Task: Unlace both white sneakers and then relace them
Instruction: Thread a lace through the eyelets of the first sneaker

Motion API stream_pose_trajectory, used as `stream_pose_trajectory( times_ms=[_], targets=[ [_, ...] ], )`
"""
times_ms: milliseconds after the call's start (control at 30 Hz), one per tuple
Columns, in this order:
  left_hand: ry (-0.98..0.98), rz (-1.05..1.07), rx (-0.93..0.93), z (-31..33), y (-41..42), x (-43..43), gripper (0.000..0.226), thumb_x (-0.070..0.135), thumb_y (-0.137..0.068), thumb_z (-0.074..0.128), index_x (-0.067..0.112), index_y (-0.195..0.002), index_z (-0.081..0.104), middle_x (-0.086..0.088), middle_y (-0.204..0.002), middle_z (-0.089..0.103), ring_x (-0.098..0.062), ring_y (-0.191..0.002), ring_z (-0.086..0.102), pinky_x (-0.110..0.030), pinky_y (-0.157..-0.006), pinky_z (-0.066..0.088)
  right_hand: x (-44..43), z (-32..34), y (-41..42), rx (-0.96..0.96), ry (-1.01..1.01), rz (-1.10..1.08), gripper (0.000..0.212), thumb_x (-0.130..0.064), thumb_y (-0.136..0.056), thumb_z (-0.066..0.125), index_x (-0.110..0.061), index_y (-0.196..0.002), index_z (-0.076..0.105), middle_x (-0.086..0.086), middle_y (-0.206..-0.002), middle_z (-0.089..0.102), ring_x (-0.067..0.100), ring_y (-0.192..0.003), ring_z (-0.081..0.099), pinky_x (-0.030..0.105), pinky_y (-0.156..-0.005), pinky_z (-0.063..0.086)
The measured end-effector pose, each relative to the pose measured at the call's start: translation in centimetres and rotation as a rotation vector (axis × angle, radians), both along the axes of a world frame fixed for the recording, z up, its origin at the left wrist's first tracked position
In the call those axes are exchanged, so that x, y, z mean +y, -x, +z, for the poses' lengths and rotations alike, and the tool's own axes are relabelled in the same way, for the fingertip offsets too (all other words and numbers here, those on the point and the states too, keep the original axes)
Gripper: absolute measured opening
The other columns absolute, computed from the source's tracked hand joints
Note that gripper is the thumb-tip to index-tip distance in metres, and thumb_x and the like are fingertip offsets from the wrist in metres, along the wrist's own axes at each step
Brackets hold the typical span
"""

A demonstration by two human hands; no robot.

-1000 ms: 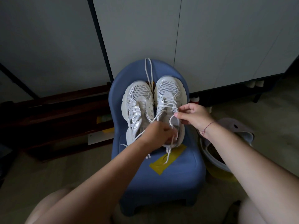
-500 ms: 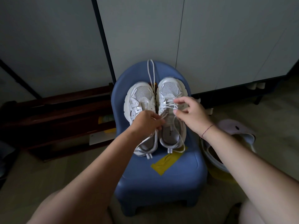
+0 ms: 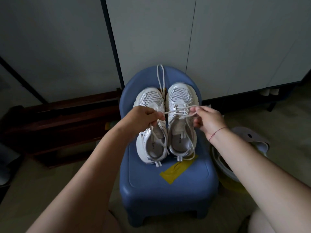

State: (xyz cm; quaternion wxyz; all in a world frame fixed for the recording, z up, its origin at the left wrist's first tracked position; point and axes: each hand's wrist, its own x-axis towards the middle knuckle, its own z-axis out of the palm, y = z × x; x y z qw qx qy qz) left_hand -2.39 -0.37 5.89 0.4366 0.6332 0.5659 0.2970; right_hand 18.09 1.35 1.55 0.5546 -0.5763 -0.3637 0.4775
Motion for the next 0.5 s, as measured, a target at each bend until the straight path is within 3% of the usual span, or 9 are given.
stream_pose_trajectory(
  times_ms=[100, 200, 267, 367, 433, 500],
  targets=[
    [-0.005, -0.005, 0.004, -0.3, -0.3, -0.1, 0.022, 0.024, -0.094, 0.062, 0.024, -0.075, 0.074, 0.011, -0.049, 0.051, -0.008, -0.045, 0.032, -0.02, -0.047, 0.029, -0.4, 1.1, 0.4, -0.438, -0.185, 0.003, 0.033, -0.004, -0.094, 0.046, -0.014, -0.12, 0.062, 0.0, -0.096, 0.064, 0.002, -0.061, 0.048, 0.013, -0.058, 0.046],
    [-0.006, -0.011, -0.014, -0.4, -0.7, -0.1, 0.023, 0.024, -0.093, 0.064, 0.022, -0.072, 0.073, 0.011, -0.048, 0.051, -0.01, -0.047, 0.031, -0.022, -0.047, 0.027, -1.8, 2.2, 2.0, -0.621, -0.398, 0.36, 0.039, -0.006, -0.092, 0.051, -0.02, -0.128, 0.055, -0.01, -0.11, 0.061, -0.002, -0.072, 0.055, 0.015, -0.073, 0.048],
    [-0.016, -0.007, -0.013, -0.3, -0.9, -0.1, 0.027, 0.026, -0.092, 0.064, 0.019, -0.067, 0.069, 0.006, -0.051, 0.05, -0.01, -0.047, 0.031, -0.023, -0.047, 0.027, -2.4, 1.7, 2.9, -0.718, -0.426, 0.478, 0.024, -0.014, -0.092, 0.058, -0.016, -0.115, 0.064, -0.012, -0.096, 0.064, -0.003, -0.076, 0.058, 0.014, -0.074, 0.045],
    [-0.003, -0.038, -0.03, -0.2, -0.9, -0.1, 0.025, 0.024, -0.094, 0.062, 0.021, -0.071, 0.071, 0.009, -0.048, 0.05, -0.008, -0.045, 0.031, -0.019, -0.045, 0.027, -2.0, 1.2, 2.4, -0.831, -0.468, 0.302, 0.012, -0.018, -0.089, 0.063, -0.009, -0.086, 0.07, -0.002, -0.078, 0.067, 0.006, -0.071, 0.058, 0.012, -0.064, 0.04],
    [0.002, -0.057, -0.045, -0.2, -0.9, -0.1, 0.021, 0.022, -0.095, 0.061, 0.019, -0.079, 0.074, 0.011, -0.048, 0.052, -0.006, -0.043, 0.033, -0.015, -0.044, 0.028, -1.3, 1.3, 1.3, -0.8, -0.421, 0.162, 0.014, -0.019, -0.089, 0.062, -0.01, -0.083, 0.071, -0.003, -0.076, 0.065, 0.008, -0.07, 0.056, 0.005, -0.06, 0.037],
    [0.007, -0.07, -0.046, -0.2, -0.8, -0.2, 0.019, 0.019, -0.096, 0.059, 0.014, -0.086, 0.075, 0.01, -0.052, 0.053, -0.002, -0.041, 0.037, -0.013, -0.045, 0.031, -0.4, 1.4, 0.3, -0.743, -0.355, 0.027, 0.016, -0.021, -0.09, 0.061, -0.009, -0.084, 0.071, -0.002, -0.073, 0.063, 0.01, -0.068, 0.054, 0.013, -0.059, 0.04]
  ],
)
